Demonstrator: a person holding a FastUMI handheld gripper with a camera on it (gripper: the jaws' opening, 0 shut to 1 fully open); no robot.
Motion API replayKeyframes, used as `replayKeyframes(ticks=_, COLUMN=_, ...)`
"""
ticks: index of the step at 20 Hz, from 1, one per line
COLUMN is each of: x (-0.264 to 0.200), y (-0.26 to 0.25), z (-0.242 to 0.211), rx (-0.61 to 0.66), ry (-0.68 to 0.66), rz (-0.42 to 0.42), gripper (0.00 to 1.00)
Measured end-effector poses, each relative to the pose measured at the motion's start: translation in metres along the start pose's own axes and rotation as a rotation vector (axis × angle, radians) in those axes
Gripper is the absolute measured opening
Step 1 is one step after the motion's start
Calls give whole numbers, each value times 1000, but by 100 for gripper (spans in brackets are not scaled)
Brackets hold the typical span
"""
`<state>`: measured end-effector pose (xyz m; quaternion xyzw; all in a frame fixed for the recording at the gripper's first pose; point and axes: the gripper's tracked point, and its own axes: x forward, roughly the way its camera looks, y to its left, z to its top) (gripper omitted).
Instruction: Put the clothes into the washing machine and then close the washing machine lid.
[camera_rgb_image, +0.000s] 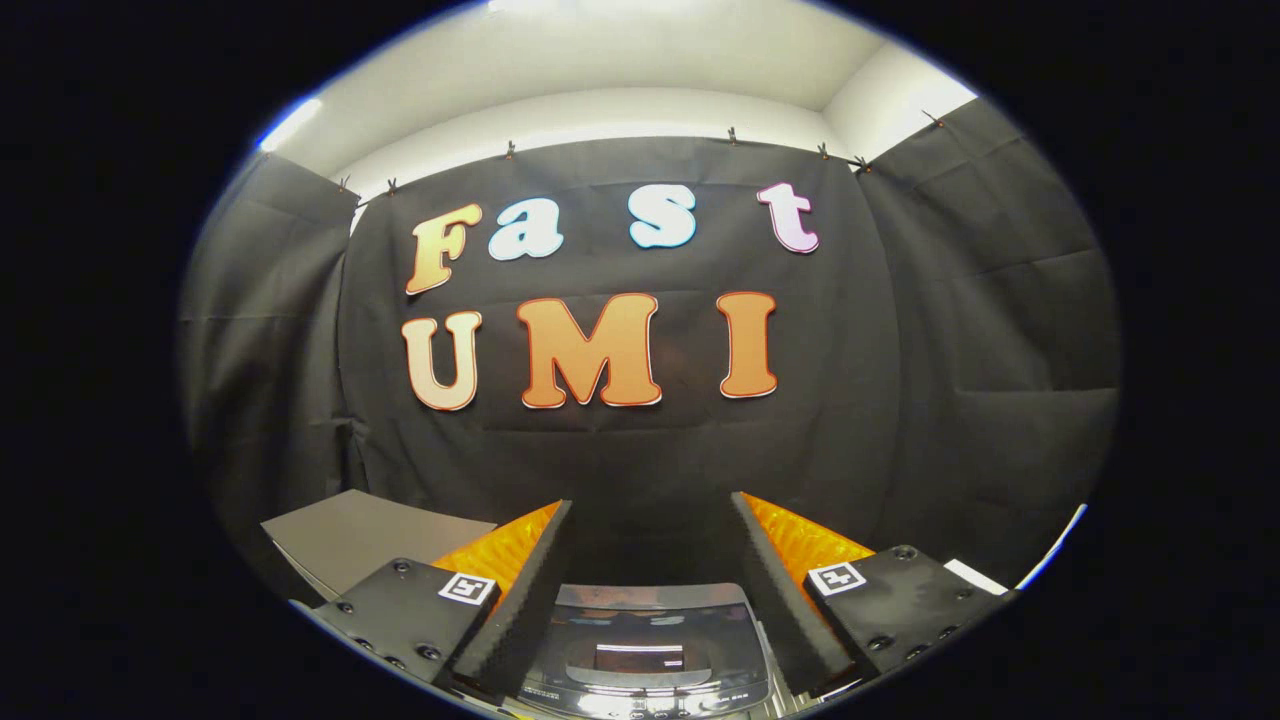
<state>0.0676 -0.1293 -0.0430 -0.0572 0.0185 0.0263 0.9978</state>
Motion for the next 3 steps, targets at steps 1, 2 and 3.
replayKeyframes(ticks=1, x=-1, y=-3, z=2, rx=0, ry=-7, rz=-5, gripper=98)
replayKeyframes(ticks=2, x=-1, y=-4, z=2, rx=6, ry=-5, rz=-4, gripper=98)
replayKeyframes(ticks=3, x=-2, y=-5, z=0, rx=12, ry=-2, rz=-3, gripper=98)
